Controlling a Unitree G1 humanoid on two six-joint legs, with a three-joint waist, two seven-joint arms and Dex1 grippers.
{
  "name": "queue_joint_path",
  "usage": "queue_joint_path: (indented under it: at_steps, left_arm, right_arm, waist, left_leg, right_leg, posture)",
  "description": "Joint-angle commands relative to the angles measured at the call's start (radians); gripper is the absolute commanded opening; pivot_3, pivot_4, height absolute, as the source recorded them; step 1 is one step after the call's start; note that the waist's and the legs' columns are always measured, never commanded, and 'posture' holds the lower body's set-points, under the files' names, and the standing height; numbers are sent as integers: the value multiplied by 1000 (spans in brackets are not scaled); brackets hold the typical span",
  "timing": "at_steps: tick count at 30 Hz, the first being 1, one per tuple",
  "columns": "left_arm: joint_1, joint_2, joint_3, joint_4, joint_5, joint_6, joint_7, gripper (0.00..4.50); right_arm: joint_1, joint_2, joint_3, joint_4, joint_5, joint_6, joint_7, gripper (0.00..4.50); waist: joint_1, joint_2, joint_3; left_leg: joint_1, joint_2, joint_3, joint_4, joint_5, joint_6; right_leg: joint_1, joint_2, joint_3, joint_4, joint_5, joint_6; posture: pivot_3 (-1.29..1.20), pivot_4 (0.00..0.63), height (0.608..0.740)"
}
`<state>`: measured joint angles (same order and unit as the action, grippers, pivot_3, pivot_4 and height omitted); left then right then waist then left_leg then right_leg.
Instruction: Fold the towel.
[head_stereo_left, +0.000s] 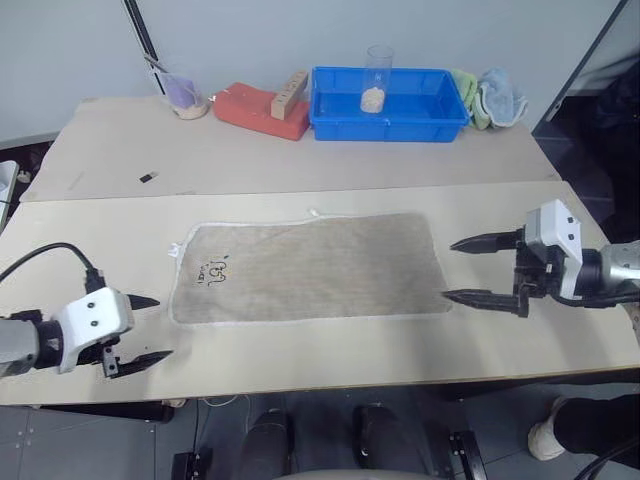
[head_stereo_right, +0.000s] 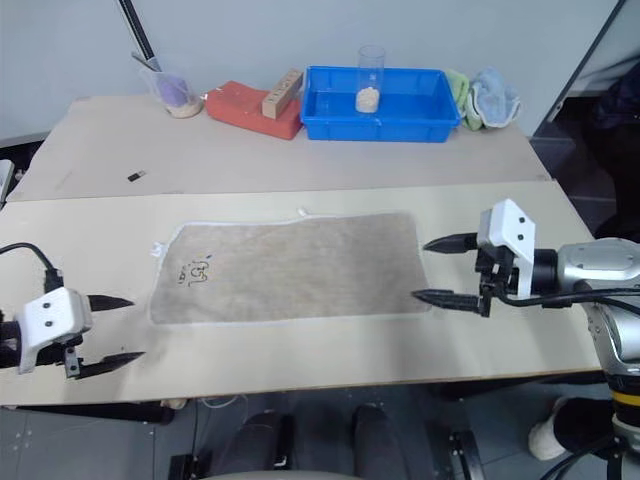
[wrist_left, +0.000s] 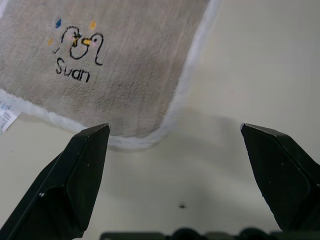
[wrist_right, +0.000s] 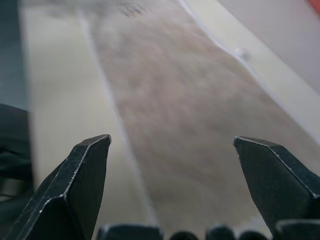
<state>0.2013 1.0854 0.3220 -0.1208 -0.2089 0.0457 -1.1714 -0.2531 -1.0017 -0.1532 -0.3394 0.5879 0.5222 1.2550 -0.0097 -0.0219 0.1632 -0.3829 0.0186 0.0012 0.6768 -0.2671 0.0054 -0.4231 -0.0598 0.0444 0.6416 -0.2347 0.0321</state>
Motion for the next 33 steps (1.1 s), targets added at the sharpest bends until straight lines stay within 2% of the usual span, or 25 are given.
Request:
queue_joint_path:
  at_steps: [1,7,10,17,18,23,26,33]
  left_arm:
    - [-77,-9,-75,109,64,-110,8,4500]
    - [-143,-42,-151,235,109,-224,18,4500]
    - [-156,-54,-167,259,107,-234,21,3644]
    - [-163,-89,-185,291,112,-242,48,246]
    - [-162,-94,-186,291,111,-243,51,21]
    - [-161,-112,-186,285,92,-242,56,21]
    - [-161,-123,-178,284,74,-230,60,21]
    - [-158,-138,-138,249,-2,-141,56,21]
  right_arm:
    - [-13,-26,-2,-116,102,100,1,4358]
    - [-50,-31,10,-141,136,147,-6,4358]
    - [-57,-36,12,-129,128,147,3,4500]
    - [-31,-69,39,-76,30,75,22,4500]
    - [-27,-76,49,-57,-1,49,25,4500]
    - [-29,-101,155,86,-225,-190,52,4500]
    - [-68,-70,238,208,-362,-353,44,4500]
    - [-148,4,359,465,-521,-550,63,4500]
  waist:
    - [-1,0,0]
    - [-3,0,0]
    - [4,0,0]
    - [11,1,0]
    - [11,1,0]
    - [12,1,-1]
    - [13,1,-1]
    - [16,1,-1]
  left_leg:
    - [0,0,0,0,0,0]
    - [-1,0,1,1,0,0]
    - [0,0,0,1,0,0]
    - [1,0,0,1,0,0]
    - [1,0,0,1,0,0]
    - [1,0,0,2,0,0]
    - [1,-1,1,2,0,0]
    - [1,-1,1,2,0,1]
  right_leg:
    - [0,0,0,0,0,0]
    - [0,-1,0,-1,0,0]
    - [0,-1,0,0,0,0]
    - [1,-1,0,1,0,0]
    - [1,-1,0,1,0,0]
    - [1,-1,0,1,0,0]
    - [1,-1,0,2,0,0]
    - [1,-1,0,2,0,0]
  posture:
    - [0,150,740]
    - [0,150,740]
    - [0,150,740]
    - [0,150,740]
    - [0,150,740]
    - [0,150,740]
    - [0,150,740]
    - [0,150,740]
